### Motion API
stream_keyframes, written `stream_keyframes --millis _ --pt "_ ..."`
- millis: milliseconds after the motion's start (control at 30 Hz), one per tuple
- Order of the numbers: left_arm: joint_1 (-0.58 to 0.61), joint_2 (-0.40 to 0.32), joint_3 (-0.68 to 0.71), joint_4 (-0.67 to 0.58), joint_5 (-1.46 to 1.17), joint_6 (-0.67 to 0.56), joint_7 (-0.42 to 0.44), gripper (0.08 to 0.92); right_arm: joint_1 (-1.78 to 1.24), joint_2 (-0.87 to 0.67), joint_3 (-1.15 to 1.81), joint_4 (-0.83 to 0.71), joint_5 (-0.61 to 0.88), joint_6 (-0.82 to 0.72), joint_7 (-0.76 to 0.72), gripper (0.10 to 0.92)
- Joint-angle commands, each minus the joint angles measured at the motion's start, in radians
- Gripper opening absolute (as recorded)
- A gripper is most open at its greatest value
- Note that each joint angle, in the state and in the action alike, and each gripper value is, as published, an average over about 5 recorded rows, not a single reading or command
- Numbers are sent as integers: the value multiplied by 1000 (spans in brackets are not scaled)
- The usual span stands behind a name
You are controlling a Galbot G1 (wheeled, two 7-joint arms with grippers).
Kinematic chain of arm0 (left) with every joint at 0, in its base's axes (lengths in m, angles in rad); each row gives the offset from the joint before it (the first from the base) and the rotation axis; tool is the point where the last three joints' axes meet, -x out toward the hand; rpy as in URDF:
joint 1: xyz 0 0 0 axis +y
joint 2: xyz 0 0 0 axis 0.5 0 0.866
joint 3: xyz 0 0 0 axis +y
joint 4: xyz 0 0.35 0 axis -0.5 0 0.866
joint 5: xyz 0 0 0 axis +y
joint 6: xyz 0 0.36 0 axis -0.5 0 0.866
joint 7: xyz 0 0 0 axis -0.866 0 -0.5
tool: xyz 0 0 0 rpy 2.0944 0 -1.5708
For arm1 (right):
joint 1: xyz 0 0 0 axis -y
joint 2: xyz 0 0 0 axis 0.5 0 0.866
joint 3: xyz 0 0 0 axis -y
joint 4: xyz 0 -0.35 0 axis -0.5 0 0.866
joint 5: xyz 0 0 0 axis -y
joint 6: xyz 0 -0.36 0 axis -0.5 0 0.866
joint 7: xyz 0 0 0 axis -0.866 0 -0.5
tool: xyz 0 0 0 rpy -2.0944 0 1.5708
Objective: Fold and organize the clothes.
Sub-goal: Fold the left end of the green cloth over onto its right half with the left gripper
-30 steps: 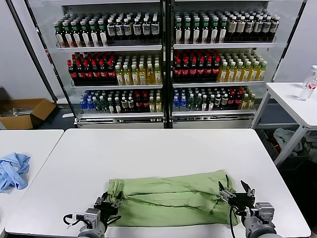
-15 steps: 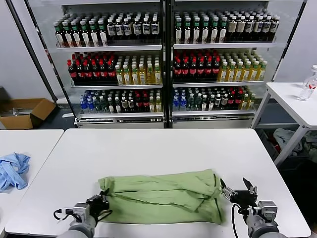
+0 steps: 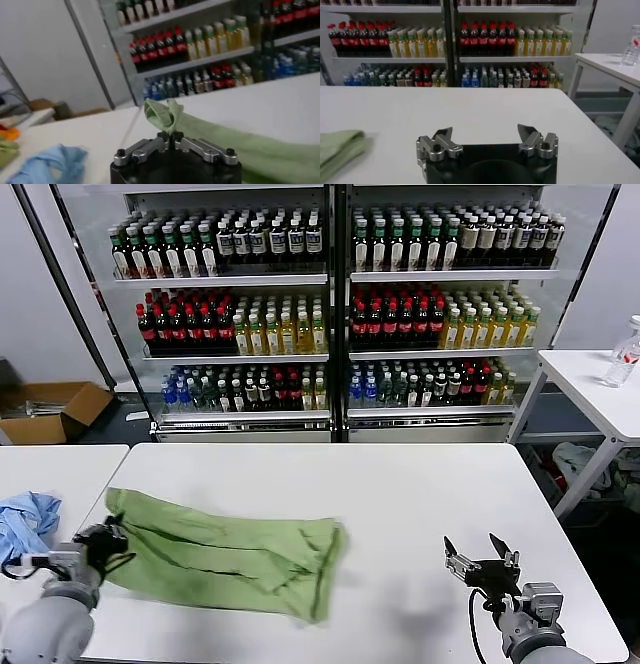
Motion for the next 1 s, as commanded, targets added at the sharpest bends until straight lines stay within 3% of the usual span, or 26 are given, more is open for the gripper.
stream_keyframes --millis 33,167,333,733,1000 --pt "-25 -45 20 -256 -399 61 7 107 -2 -1 -1 2 -1 1 0 823" --pt "-41 -127 153 -316 -522 62 -2 107 -7 -3 0 6 -3 2 -1 823" --pt "-62 -186 300 -276 -468 62 -9 107 -14 -7 4 9 -5 4 -3 823" --pt "-91 -225 567 -140 -125 62 -27 107 -9 -6 5 6 -5 4 -3 823" --pt "-171 -260 632 -55 -7 62 -10 134 -8 -1 5 0 -7 4 -3 823"
